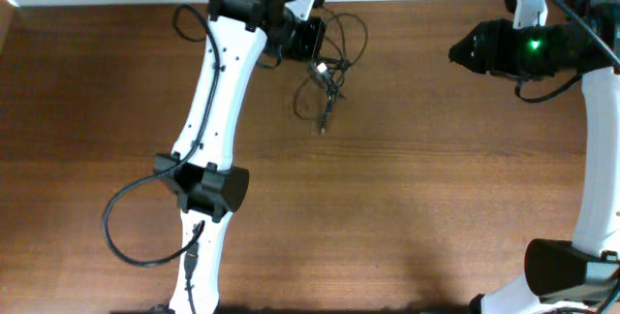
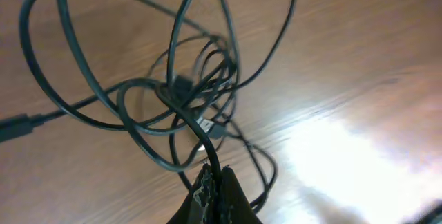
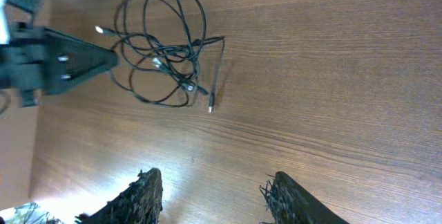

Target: Untangle cables

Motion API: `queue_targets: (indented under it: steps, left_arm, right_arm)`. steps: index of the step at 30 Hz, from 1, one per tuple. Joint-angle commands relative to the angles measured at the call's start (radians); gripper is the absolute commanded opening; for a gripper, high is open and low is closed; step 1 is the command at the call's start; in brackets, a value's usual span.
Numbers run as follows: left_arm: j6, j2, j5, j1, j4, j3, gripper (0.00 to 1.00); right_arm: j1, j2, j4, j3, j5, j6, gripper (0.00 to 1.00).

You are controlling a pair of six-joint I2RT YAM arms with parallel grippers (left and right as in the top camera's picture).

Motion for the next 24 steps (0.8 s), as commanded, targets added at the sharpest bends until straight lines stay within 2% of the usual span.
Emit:
queue_targets:
  steps: [1, 4, 6, 10, 11, 14, 17, 19, 21, 23, 24]
  left_arm:
    - [0.031, -0.013, 0.281, 0.026, 0.001, 0.142, 0.0]
    - [0.031, -0.013, 0.67, 0.107, 0.016, 0.166, 0.0]
    - [0.031, -0.013, 0.812, 0.143, 0.016, 0.166, 0.0]
    - [0.03, -0.013, 0.821, 0.143, 0.036, 0.166, 0.0]
    - [0.029, -0.013, 0.832, 0.142, 0.039, 0.166, 0.0]
    - [0.022, -0.013, 1.043, 0.143, 0.074, 0.166, 0.0]
    - [-0.014, -0.013, 1.218, 0.179, 0.118, 0.166, 0.0]
    - [-0.14, -0.013, 1.23, 0.25, 0.164, 0.166, 0.0]
    - [-0.202, -0.015, 1.23, 0.283, 0.203, 0.166, 0.0]
    - [-0.286, -0.025, 1.23, 0.321, 0.303, 0.166, 0.0]
    - [-0.309, -0.029, 1.23, 0.341, 0.345, 0.166, 0.0]
  right_arm:
    - [0.085, 0.059, 0.018, -0.003, -0.004, -0.011, 0.51]
    - [0.22, 0.119, 0.17, -0.003, -0.075, 0.054, 0.5]
    - [0.27, 0.175, 0.313, -0.003, -0.083, 0.227, 0.5]
    - [0.355, 0.23, 0.454, -0.003, -0.161, 0.325, 0.51]
    - [0.378, 0.242, 0.5, -0.003, -0.144, 0.397, 0.5]
    - [0.402, 0.28, 0.551, -0.003, -0.03, 0.558, 0.5]
    - [0.402, 0.319, 0.502, -0.008, 0.048, 0.569, 0.5]
    - [0.4, 0.32, 0.455, -0.008, 0.138, 0.533, 0.5]
    - [0.4, 0.32, 0.429, -0.008, 0.2, 0.509, 0.5]
    - [0.396, 0.323, 0.375, -0.008, 0.276, 0.486, 0.5]
    - [0.387, 0.327, 0.338, -0.008, 0.297, 0.472, 0.45]
